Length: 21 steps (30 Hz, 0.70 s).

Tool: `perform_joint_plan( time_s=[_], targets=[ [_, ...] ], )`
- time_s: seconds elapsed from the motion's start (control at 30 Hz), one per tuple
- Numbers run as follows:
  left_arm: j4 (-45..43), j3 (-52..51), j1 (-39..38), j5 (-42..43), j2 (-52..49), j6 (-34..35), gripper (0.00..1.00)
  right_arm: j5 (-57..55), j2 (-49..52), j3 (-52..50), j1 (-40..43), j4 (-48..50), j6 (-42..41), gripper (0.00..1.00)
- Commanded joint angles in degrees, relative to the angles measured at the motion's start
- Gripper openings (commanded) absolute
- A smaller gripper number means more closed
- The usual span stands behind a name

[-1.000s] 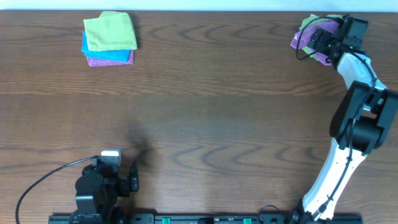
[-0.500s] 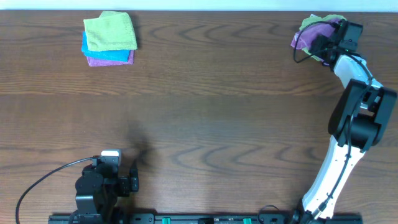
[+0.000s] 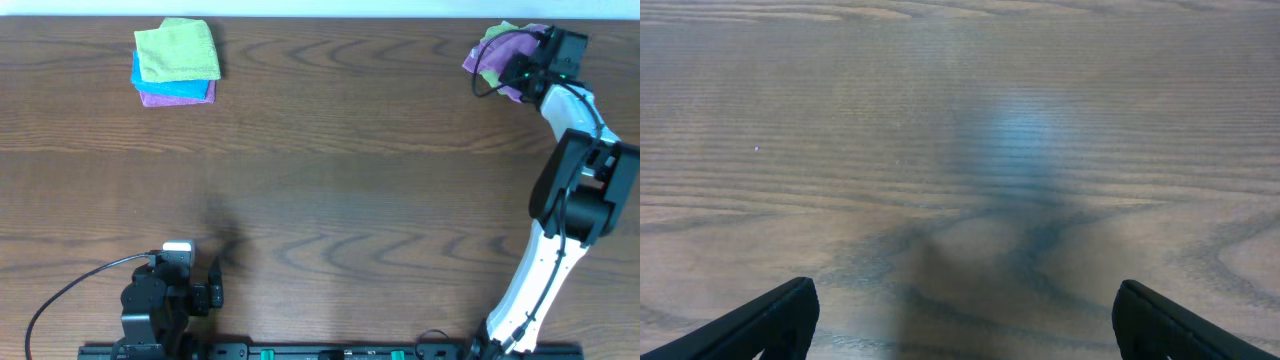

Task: Fold the cloth
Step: 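Grasp the purple cloth with the right gripper and lift, then carry the purple cloth to table center and drop it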

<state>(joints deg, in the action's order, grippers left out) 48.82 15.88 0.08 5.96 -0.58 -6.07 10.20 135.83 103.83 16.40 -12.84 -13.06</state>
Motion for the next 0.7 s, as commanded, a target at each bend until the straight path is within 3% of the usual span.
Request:
perform_joint_plan(
  time_s=[0.0,0.3,0.67],
  targets=[
    [0.7,-0.5,-0.3,-0.4,0.4,-0.8,0.95,0.8,-7.8,1.2,-0.5,-0.6,1.6,0.01],
    [0.7,-0.5,-0.3,-0.4,0.4,-0.8,0.95,0.7,-16.8,1.2,-0.8,-8.3,4.4,0.01],
    [0.7,-0.5,-0.3,-0.4,0.4,-0.8,0.95,5.1,-31.7,1.2,-8.0,-31.6,13.0,0.01]
  ],
)
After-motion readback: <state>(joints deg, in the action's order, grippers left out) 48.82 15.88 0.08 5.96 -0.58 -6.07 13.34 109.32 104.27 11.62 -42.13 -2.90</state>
